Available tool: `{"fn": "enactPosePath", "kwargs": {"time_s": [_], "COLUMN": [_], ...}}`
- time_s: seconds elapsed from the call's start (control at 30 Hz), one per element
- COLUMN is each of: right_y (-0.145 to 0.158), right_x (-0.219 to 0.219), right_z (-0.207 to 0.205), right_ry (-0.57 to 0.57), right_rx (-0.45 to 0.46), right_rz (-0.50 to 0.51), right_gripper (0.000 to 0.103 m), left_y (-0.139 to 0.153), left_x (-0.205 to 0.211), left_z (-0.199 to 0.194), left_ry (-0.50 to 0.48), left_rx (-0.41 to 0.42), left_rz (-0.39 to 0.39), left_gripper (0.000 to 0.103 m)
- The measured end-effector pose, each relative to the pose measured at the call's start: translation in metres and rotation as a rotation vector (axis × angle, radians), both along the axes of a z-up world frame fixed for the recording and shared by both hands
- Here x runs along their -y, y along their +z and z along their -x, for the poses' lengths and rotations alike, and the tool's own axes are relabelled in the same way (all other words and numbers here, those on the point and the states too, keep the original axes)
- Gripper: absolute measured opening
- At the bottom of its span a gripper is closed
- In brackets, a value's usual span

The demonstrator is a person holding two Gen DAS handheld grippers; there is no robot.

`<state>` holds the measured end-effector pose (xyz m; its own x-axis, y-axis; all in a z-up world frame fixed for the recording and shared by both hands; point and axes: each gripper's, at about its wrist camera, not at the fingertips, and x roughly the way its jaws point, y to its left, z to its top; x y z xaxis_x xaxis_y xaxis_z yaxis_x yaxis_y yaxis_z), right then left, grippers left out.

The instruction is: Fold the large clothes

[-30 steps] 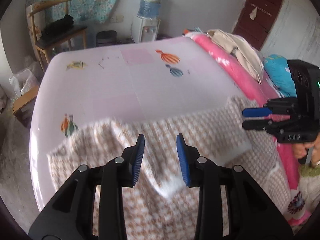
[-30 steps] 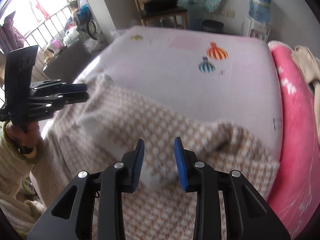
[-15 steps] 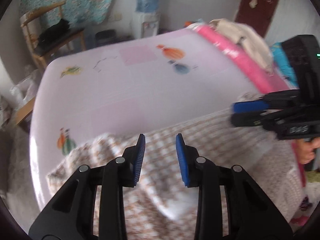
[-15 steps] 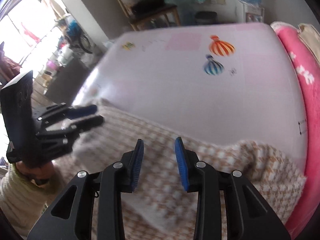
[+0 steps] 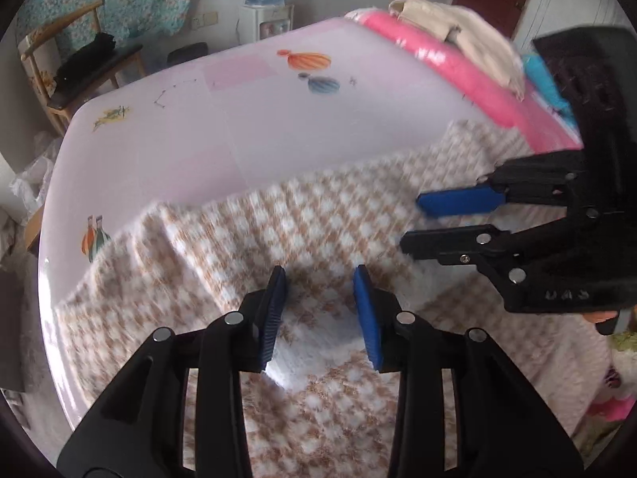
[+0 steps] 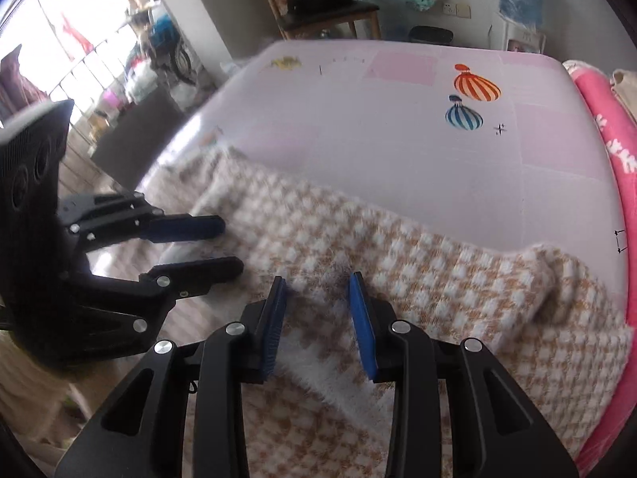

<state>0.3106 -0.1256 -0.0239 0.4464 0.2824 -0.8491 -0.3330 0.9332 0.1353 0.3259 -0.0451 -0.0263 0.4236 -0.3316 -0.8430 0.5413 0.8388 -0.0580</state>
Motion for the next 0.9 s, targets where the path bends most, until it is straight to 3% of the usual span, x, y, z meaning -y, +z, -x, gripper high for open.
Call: {"fn": "enactPosePath", "kwargs": {"time_s": [0.07, 0.17, 0.23, 0.3, 0.33, 0.5, 0.6, 0.67, 0.7, 0.83, 0.9], "right_y": [0.006, 0.021, 0.009, -0.009, -0.008, 0.017, 0.030, 0.036, 0.039, 0.045, 0.045], "right_x": [0.003, 0.017, 0.026, 0.035, 0.036, 0.044, 0.048, 0.047, 0.047, 0.029, 0.018], "right_z": [0.005, 0.026, 0.033, 0.033, 0.034, 0.056, 0.085, 0.106, 0.118, 0.161, 0.183], "right_ry": [-0.024, -0.064, -0.114, -0.135, -0.132, -0.206, -0.213, -0.197, -0.182, -0.101, -0.057], "right_rx": [-0.017, 0.008, -0.006, -0.020, -0.011, -0.018, -0.010, -0.005, -0.001, 0.013, 0.011], "right_rz": [0.022, 0.002, 0.043, 0.009, 0.008, -0.033, -0.069, -0.100, -0.111, -0.135, -0.153], "right_gripper": [0.033, 0.032, 0.032, 0.032, 0.032, 0.031, 0.038, 0.054, 0.057, 0.073, 0.075], "left_y": [0.004, 0.023, 0.019, 0.001, 0.000, 0.019, 0.036, 0.043, 0.045, 0.043, 0.037], "left_x": [0.000, -0.011, -0.018, -0.020, -0.021, -0.041, -0.070, -0.091, -0.101, -0.133, -0.143], "left_z": [0.006, 0.020, 0.026, 0.023, 0.025, 0.039, 0.065, 0.086, 0.096, 0.135, 0.153], "left_ry": [0.003, 0.023, 0.043, 0.067, 0.069, 0.136, 0.188, 0.229, 0.245, 0.306, 0.339], "left_rx": [0.020, 0.044, 0.044, -0.011, 0.014, 0.019, 0.030, 0.026, 0.026, 0.004, -0.013], "left_rz": [-0.028, 0.012, -0.005, -0.023, -0.012, 0.020, 0.080, 0.109, 0.122, 0.168, 0.180], "left_gripper": [0.035, 0.034, 0.037, 0.040, 0.040, 0.040, 0.041, 0.046, 0.049, 0.054, 0.054]}}
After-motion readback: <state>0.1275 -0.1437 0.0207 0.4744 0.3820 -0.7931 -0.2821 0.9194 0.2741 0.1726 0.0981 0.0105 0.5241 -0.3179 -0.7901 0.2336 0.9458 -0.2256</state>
